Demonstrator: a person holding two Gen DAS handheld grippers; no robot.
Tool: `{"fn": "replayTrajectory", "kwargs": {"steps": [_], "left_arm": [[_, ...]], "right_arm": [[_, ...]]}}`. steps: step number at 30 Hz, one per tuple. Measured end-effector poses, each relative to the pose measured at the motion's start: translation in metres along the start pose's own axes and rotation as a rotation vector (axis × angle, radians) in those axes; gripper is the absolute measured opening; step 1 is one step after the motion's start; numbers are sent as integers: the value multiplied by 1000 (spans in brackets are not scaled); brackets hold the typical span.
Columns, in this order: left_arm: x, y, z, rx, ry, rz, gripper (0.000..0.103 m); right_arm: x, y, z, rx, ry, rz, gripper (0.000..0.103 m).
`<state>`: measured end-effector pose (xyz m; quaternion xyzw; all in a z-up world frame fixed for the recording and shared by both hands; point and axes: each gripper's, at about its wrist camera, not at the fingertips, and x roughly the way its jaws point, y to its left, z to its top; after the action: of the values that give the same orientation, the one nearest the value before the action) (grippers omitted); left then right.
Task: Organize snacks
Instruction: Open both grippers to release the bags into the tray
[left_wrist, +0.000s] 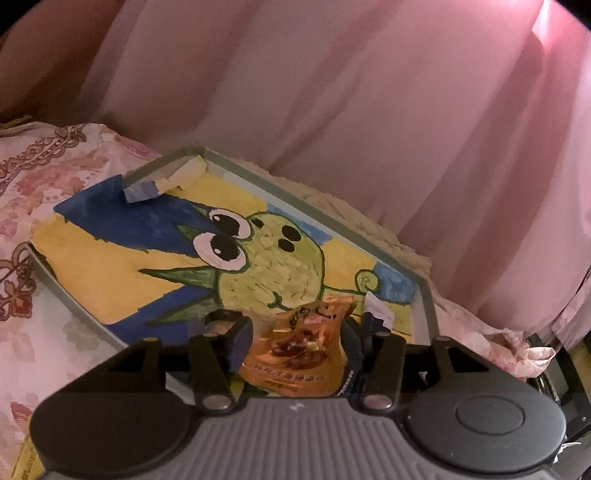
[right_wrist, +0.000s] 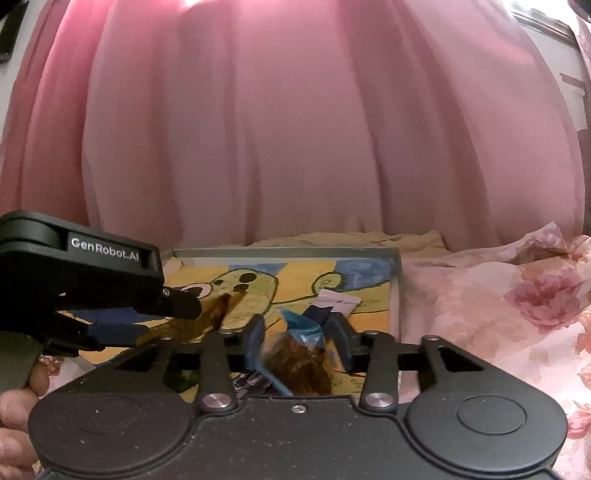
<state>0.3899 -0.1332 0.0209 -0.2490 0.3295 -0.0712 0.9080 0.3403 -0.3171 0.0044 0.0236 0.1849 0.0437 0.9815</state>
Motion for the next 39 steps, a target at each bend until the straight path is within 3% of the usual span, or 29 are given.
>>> {"fn": "replayTrajectory", "kwargs": {"steps": [6,15,28,39], "left_arm": [[-11,8,3,-28,-29,13,77],[-46,10,6,-3,-115,24,99],[-124,11,-18,50,-212,32,102],[-176,37,-56,102,-194,60,102]], "right_arm": [[-8,2,2,20,-15,27,74],[-46,2,15,51,-102,5,99],[-134,19,20,28,-199,-24,102],[-194,41,-10,-40,-200,-62,102]]}}
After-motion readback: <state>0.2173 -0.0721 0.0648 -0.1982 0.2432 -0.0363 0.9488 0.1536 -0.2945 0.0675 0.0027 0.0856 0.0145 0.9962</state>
